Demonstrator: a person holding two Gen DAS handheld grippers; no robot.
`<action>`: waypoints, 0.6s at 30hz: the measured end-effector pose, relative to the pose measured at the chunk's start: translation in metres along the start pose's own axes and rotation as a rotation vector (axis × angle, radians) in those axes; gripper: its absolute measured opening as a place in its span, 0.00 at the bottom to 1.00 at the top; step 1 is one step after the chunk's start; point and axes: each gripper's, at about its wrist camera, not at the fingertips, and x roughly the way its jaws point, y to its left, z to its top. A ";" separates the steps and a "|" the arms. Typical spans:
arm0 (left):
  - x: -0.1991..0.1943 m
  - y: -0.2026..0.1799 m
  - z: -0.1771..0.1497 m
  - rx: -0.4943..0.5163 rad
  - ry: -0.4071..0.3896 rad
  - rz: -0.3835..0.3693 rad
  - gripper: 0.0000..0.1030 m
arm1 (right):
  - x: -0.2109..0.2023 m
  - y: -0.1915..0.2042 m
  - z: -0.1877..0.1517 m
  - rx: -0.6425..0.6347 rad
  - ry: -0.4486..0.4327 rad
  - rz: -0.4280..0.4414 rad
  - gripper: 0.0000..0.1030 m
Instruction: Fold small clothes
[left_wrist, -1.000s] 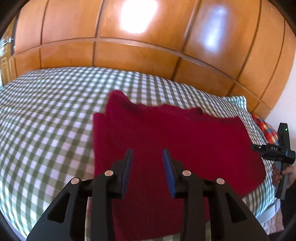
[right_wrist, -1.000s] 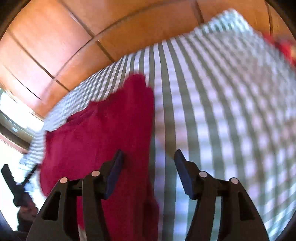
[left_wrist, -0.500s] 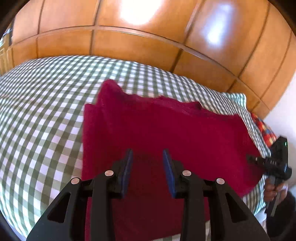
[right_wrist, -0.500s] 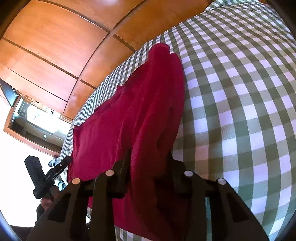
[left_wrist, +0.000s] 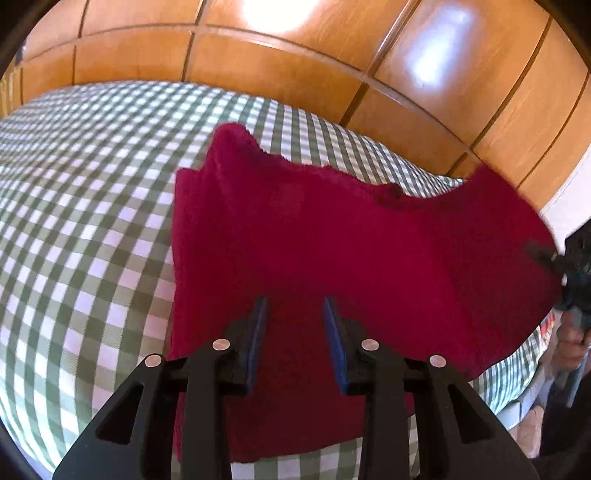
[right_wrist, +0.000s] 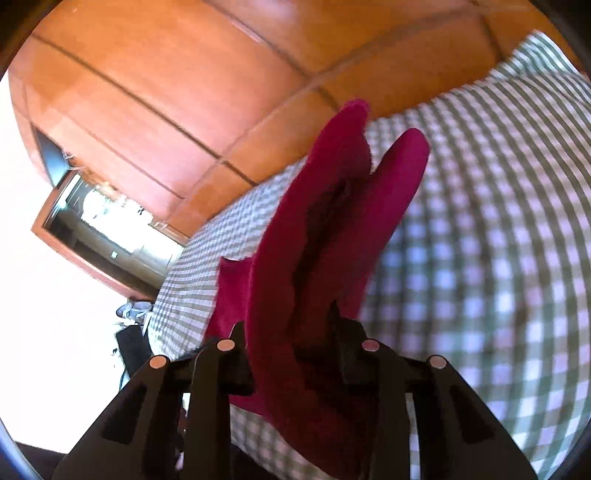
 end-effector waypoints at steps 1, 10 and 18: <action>0.002 0.002 0.001 0.001 0.002 -0.009 0.29 | 0.005 0.011 0.004 -0.012 0.004 0.008 0.26; 0.013 0.025 0.007 -0.045 0.028 -0.125 0.29 | 0.106 0.130 0.024 -0.145 0.111 0.084 0.25; 0.009 0.039 0.003 -0.104 0.027 -0.202 0.29 | 0.201 0.169 -0.007 -0.243 0.285 0.011 0.25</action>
